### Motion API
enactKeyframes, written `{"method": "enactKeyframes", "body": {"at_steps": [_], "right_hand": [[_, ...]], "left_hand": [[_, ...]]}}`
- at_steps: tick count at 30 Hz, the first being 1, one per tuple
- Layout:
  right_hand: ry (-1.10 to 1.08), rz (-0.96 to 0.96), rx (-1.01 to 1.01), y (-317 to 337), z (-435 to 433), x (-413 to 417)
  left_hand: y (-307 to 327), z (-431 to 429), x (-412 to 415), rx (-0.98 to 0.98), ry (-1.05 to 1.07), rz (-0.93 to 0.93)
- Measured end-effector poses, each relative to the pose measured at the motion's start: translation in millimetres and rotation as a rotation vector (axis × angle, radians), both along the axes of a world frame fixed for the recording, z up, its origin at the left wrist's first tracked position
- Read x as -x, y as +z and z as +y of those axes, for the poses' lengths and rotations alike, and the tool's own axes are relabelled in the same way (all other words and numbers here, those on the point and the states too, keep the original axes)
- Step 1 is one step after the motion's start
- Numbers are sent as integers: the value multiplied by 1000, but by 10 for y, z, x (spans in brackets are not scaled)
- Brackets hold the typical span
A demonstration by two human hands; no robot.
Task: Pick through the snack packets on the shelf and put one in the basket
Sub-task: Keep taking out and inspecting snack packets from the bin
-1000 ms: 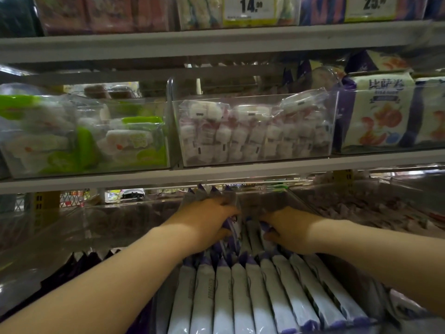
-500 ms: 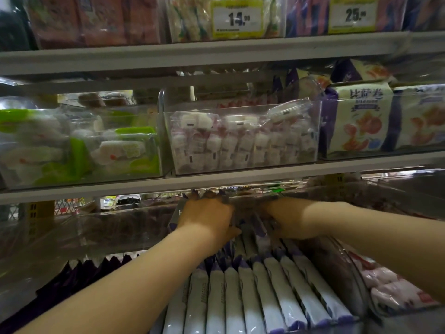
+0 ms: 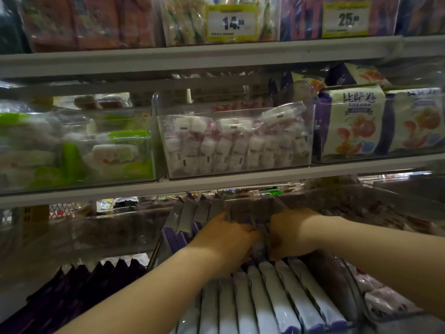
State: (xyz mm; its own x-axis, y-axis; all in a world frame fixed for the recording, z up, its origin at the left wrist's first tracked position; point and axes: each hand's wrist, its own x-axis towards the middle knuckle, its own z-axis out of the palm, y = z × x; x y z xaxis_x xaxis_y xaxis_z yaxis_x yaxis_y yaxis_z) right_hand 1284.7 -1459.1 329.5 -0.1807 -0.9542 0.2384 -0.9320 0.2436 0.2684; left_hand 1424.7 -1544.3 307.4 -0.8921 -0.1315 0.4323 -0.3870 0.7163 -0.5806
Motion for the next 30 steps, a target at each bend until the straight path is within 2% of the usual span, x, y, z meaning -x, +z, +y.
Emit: {"method": "enactKeyframes", "body": {"at_steps": [7, 13, 18, 22, 26, 30], "right_hand": [[-48, 5, 44, -42, -105, -47], [-89, -170, 189, -6, -109, -19], [-83, -158, 76, 68, -142, -17], [-82, -180, 413, 15, -152, 105], [-22, -413, 703, -11, -84, 150], [208, -612, 951, -116, 193, 68]], "left_hand": [[-13, -43, -3, -24, -2, 22], [-41, -58, -57, 2, 28, 4], [-51, -62, -59, -23, 14, 15], [-65, -100, -52, -25, 20, 5], [-68, -119, -56, -35, 17, -8], [-53, -73, -52, -62, 61, -29]]}}
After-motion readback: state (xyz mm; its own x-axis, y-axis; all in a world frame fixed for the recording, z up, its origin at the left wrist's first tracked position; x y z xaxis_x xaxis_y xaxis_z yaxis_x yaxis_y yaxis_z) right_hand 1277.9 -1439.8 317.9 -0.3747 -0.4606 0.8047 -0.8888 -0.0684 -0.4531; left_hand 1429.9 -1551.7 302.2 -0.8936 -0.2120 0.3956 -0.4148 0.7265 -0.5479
